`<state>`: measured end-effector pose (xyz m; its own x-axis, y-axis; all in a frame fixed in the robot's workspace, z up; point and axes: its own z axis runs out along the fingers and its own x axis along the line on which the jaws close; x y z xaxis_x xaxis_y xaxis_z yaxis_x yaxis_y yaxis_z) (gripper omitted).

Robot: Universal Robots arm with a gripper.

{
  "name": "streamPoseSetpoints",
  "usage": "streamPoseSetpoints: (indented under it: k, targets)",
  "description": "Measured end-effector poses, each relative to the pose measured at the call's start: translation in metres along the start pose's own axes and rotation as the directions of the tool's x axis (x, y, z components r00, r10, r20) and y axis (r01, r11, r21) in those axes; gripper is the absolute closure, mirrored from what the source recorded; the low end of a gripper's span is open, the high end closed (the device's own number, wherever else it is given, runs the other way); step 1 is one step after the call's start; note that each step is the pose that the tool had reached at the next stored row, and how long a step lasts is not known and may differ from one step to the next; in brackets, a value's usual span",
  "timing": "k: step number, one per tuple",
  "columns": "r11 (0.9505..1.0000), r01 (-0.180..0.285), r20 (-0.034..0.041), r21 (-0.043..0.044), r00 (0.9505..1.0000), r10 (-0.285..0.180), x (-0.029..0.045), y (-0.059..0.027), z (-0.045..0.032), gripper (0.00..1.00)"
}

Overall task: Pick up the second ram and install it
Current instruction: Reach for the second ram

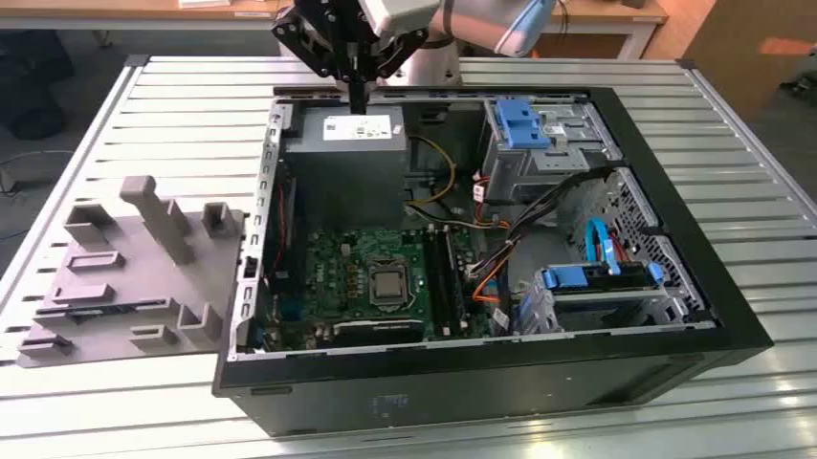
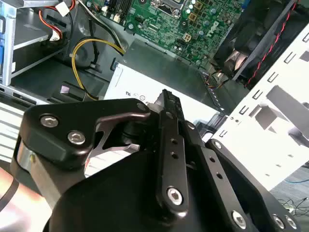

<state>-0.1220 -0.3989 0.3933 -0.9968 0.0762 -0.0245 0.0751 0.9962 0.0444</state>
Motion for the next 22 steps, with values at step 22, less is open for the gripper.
streamPoseSetpoints:
  k: [22]
  targets:
    - [1.0,0.0,0.0,-0.0001,1.0,0.0,0.0131,-0.001,-0.0002,0.89]
